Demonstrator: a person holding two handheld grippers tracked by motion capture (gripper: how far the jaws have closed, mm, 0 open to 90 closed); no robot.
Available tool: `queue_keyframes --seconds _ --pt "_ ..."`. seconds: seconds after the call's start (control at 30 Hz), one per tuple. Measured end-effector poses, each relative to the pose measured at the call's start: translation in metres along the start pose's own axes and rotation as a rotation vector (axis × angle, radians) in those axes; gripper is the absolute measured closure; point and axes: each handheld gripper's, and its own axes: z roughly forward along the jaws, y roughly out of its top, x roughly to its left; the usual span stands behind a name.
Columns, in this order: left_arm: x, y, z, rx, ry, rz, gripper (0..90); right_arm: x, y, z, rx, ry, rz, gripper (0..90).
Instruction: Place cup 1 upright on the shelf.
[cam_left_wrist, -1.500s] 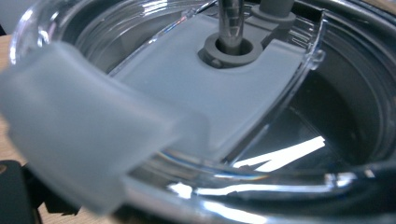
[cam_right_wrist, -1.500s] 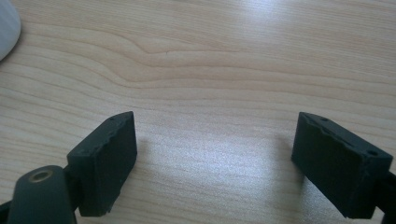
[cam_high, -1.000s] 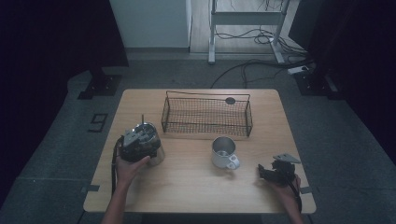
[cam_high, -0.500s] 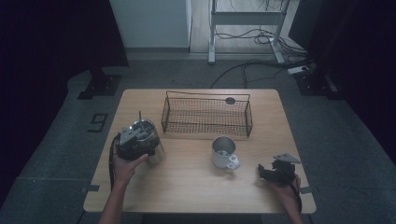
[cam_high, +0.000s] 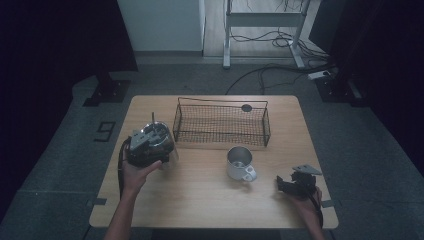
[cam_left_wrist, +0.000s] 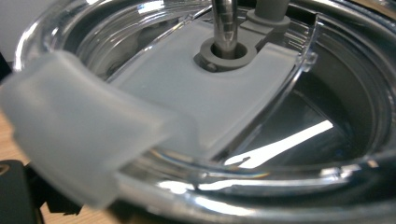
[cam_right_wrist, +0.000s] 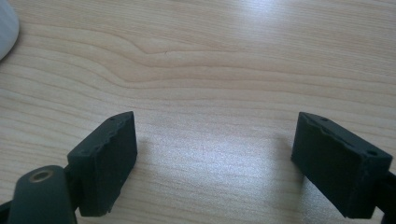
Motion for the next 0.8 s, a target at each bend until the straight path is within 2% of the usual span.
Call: queue_keyframes --seconds 0.8 --pt "-0.009 0.034 -0.002 -0.032 -0.030 0.002 4.2 0.000 0.000 0.000 0.000 -0.002 0.001 13.9"
